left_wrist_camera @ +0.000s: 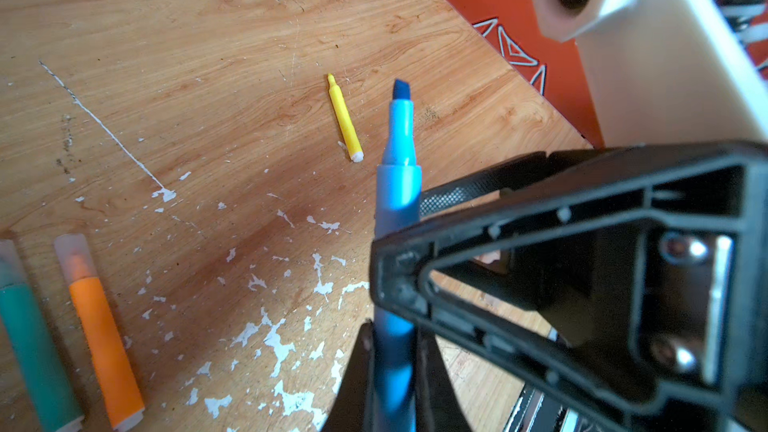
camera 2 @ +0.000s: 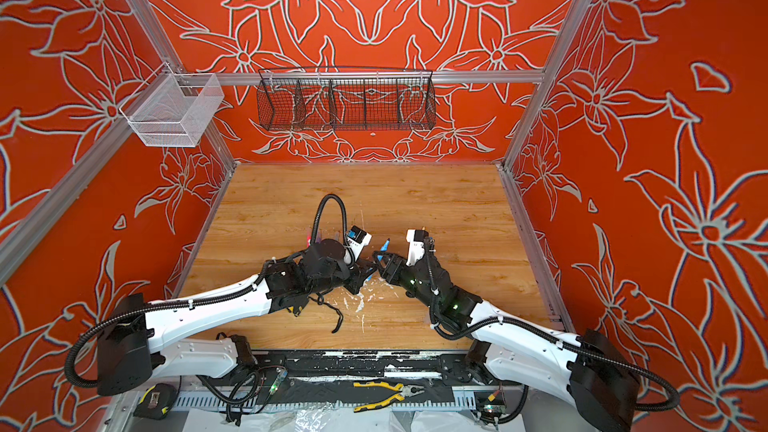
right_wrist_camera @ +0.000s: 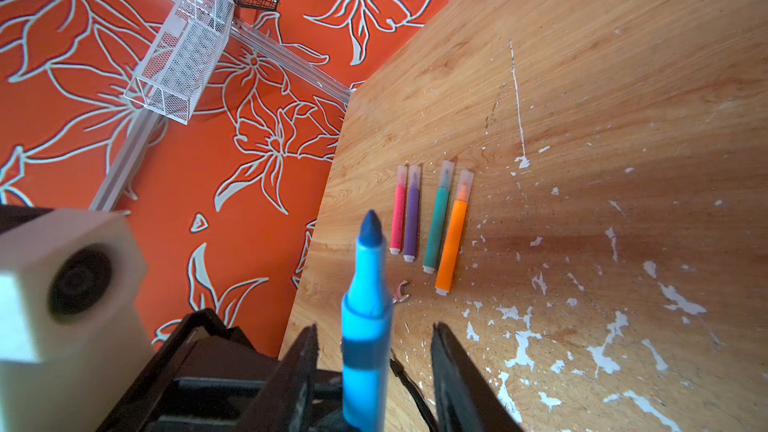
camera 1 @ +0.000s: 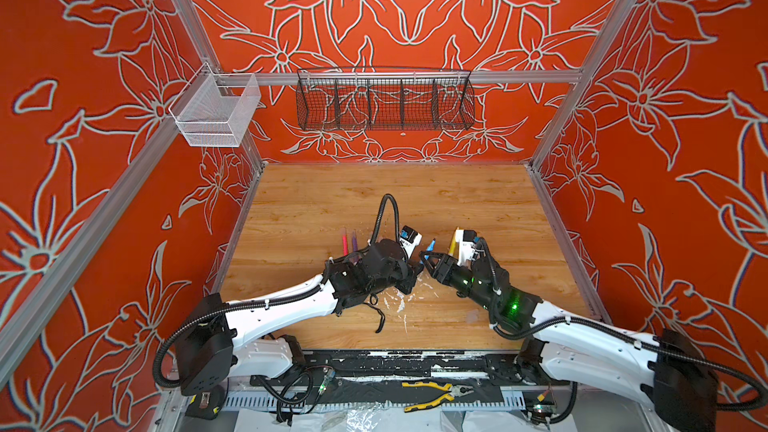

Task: Insert the pens into the pen caps
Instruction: 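Lift the blue marker upright with the left gripper toward the right gripper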

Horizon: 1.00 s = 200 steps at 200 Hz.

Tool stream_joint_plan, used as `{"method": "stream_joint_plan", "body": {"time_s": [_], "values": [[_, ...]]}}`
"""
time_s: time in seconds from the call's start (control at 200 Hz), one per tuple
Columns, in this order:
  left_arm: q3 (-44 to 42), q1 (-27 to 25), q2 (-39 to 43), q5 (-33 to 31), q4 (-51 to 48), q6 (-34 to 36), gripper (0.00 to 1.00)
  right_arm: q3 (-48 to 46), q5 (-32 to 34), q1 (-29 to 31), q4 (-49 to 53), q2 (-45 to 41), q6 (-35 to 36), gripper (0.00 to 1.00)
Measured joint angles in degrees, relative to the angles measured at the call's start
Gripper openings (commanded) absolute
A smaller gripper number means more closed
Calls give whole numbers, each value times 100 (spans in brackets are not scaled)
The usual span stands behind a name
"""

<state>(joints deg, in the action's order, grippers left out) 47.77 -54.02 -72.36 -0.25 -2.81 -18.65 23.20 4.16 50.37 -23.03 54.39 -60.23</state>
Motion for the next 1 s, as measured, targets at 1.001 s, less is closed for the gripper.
{"method": "stream_joint_plan", "body": {"time_s": [1.001], "values": [[26,-4,-234,144,109,114,23,52,153,293,46,-2,39,2]]}}
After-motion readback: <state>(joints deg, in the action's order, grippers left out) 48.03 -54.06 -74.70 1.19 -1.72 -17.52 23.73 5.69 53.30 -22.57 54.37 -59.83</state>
